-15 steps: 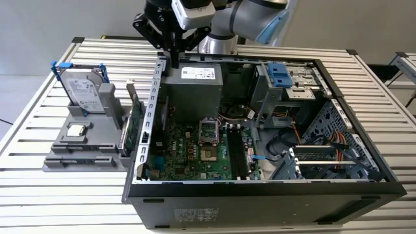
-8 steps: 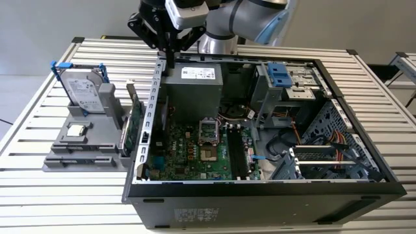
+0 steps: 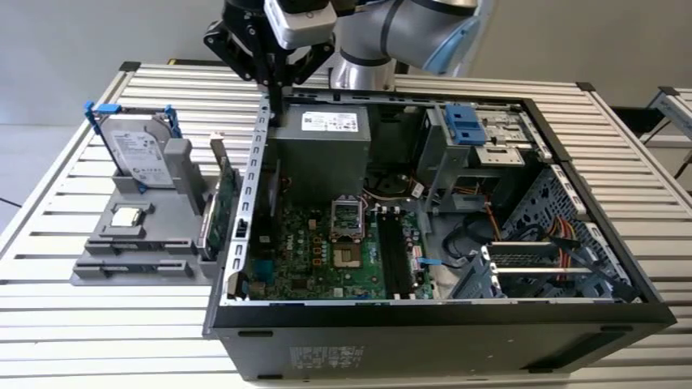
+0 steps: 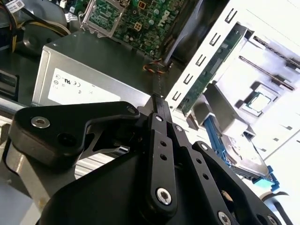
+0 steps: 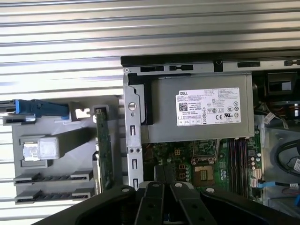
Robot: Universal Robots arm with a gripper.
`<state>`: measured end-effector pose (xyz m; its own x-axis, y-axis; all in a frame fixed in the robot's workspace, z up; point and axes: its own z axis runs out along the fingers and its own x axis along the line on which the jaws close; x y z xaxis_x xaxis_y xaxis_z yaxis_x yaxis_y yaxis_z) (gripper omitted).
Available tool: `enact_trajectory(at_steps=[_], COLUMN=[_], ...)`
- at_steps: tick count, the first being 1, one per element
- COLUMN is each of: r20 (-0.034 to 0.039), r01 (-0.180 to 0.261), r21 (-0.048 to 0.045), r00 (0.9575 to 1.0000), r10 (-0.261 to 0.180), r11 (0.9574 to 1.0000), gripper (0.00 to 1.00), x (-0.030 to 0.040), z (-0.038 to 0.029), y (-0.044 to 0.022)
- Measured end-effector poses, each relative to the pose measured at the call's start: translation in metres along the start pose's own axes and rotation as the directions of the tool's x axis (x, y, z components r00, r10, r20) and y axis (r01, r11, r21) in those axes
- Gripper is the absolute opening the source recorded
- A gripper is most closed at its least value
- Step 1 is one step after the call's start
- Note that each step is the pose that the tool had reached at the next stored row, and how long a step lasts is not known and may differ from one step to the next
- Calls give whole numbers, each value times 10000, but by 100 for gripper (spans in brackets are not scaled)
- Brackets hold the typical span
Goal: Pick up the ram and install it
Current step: 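Reach for the ram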
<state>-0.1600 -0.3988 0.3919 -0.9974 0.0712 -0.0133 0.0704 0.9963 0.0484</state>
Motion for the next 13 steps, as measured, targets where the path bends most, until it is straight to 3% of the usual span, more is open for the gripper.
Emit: enact_trajectory(at_steps=[13], r20=[-52], r01=[-2], r21=[4], r00=[10000], r10=[2], r11=[10000], gripper=[0], x=[140], z=[-1], y=[-10])
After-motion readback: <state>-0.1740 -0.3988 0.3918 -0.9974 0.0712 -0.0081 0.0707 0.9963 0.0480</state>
